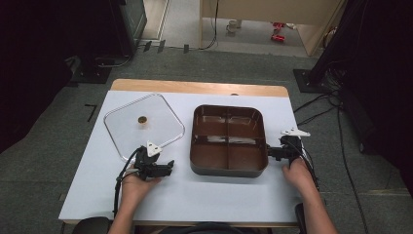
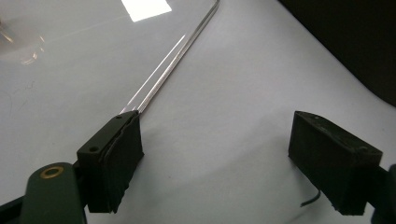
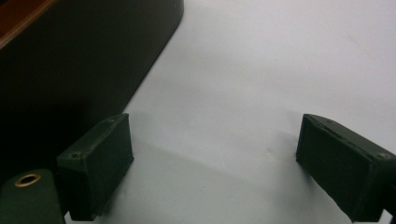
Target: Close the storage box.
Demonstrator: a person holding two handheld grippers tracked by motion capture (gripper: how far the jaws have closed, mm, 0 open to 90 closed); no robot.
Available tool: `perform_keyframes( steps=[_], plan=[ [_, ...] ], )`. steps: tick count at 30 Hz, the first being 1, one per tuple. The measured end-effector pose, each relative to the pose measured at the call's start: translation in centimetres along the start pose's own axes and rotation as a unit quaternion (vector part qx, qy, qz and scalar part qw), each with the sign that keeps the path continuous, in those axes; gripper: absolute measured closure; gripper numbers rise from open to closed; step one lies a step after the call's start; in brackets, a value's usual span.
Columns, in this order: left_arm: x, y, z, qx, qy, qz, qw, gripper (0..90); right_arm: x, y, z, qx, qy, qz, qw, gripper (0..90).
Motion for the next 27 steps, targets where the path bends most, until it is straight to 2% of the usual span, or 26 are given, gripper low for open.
perform_keyframes(
  steps=[1,5,11,16,18,27],
  plan=[
    [0.0,0.0,0.0,0.0,0.0,0.0,1.0,24.6,0.0,0.0,0.0,0.0,0.0,0.0,1.0,10.2],
    [0.0,0.4,-0.4,0.012,-0.017,0.02,0.9996,24.6,0.0,0.0,0.0,0.0,0.0,0.0,1.0,10.2],
    [-0.1,0.5,-0.8,0.009,-0.022,0.038,0.999,24.6,0.0,0.0,0.0,0.0,0.0,0.0,1.0,10.2],
    [-1.0,0.5,-1.2,0.018,-0.003,0.034,0.9993,25.8,0.0,0.0,0.0,0.0,0.0,0.0,1.0,10.2],
    [-1.4,0.5,-1.3,0.022,0.002,0.033,0.9992,29.0,0.0,0.0,0.0,0.0,0.0,0.0,1.0,10.1],
    [-2.6,-0.6,-1.8,0.007,0.016,0.04,0.9991,32.4,0.0,0.0,0.0,0.0,0.0,0.0,1.0,10.2]
  ],
)
Point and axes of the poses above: each handheld gripper's, and its own axes: x roughly forward along the jaws, z roughly out of its underside, y roughly to its right, the point moved 1 cm from there along x, roughly forward along the jaws, and after that the axes turned 9 degrees about y, right-handed, at the moved point
